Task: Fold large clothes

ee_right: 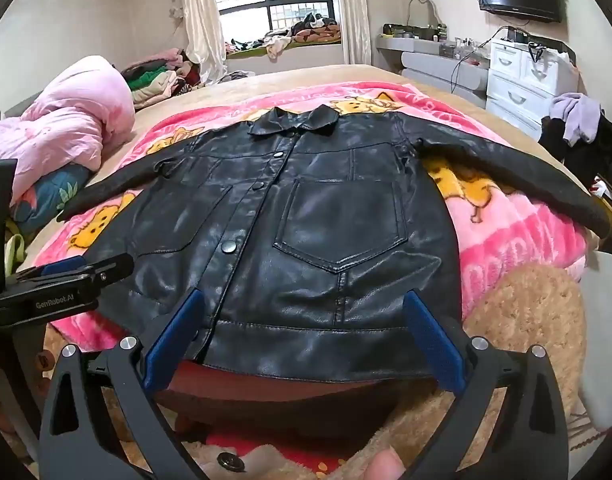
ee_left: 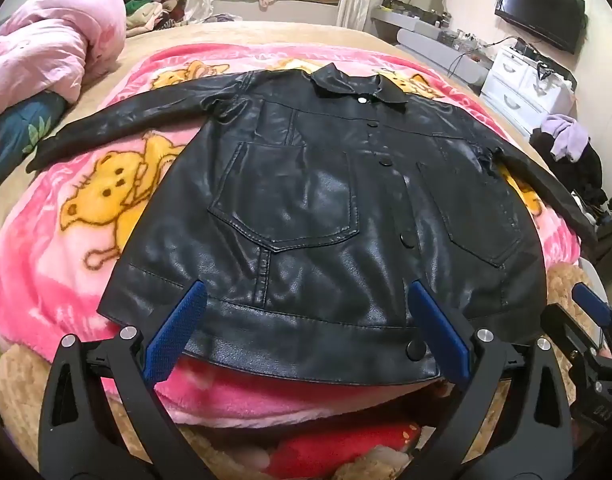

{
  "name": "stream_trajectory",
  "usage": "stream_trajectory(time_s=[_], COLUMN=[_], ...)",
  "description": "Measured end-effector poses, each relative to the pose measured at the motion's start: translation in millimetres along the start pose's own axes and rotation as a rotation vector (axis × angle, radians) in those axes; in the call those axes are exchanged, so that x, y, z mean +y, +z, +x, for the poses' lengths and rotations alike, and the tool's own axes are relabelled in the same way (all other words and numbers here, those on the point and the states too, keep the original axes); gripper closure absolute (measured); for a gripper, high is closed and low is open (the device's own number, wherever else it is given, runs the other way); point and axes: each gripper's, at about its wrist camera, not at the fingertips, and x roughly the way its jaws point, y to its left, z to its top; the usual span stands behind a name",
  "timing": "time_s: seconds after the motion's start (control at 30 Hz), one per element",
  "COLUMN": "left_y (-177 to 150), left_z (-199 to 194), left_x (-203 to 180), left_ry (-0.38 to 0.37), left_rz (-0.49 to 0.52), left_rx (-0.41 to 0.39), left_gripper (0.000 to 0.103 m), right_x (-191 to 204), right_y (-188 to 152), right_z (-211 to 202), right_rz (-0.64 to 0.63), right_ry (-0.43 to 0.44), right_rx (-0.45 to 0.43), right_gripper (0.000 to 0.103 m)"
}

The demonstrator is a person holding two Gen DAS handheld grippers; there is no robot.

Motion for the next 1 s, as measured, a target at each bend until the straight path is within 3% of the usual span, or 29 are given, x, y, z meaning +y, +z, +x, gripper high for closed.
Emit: stream_trajectory(time_s=[1.0], left_y=[-2.6], left_z=[-0.9], left_x=[-0.7], left_ry=[0.013], left_rz=[0.010], left_rx=[-0.001], left_gripper=[0.008], right_x=[3.2], right_y=[-0.9], right_z=[1.1], right_rz=[-0.008], right_ry=[0.008], right_rx=[0.008], right_gripper=[0.004])
